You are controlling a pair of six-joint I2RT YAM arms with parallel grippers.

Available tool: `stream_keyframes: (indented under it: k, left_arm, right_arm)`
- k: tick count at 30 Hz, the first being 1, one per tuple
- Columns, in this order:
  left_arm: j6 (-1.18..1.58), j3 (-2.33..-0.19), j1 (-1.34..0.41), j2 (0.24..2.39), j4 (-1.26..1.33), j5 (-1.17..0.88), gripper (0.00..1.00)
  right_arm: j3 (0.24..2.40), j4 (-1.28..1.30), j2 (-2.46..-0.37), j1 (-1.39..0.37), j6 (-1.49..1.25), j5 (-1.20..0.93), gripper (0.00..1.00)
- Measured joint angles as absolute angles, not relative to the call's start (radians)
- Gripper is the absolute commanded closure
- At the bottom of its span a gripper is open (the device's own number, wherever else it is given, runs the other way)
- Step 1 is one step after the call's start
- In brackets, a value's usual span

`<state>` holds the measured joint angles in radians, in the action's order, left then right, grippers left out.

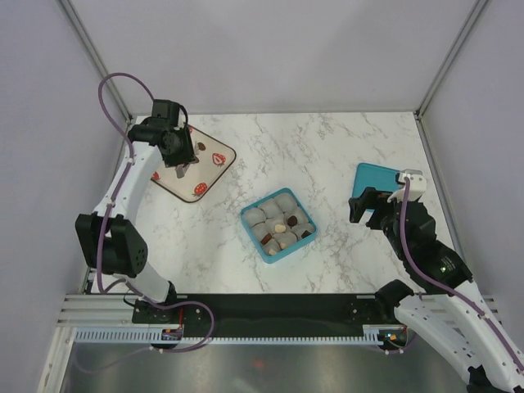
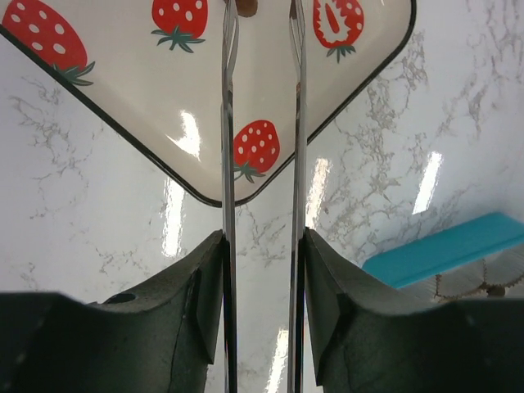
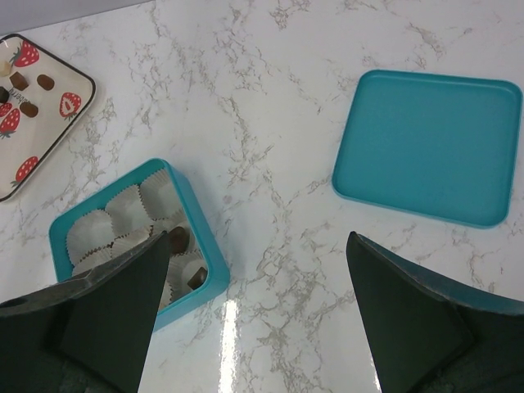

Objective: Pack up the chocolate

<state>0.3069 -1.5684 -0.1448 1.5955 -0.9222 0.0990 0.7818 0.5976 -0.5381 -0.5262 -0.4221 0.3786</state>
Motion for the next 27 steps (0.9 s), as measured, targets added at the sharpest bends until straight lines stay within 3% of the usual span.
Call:
stream_keyframes:
  k: [8,27]
  left_arm:
    - [0.336,-1.561,-0.12,1.754,-0.836,0.096,0.49]
    - [0.352,-1.56,-0.101,1.872,-0.797,0.123,0.5]
  right_arm:
    - [0.773,0.586,-0.55,-0.526,-0.413,0.383,0.02]
    - [0.76,0.576,-0.555,-0.526,-0.403,0.39,0.02]
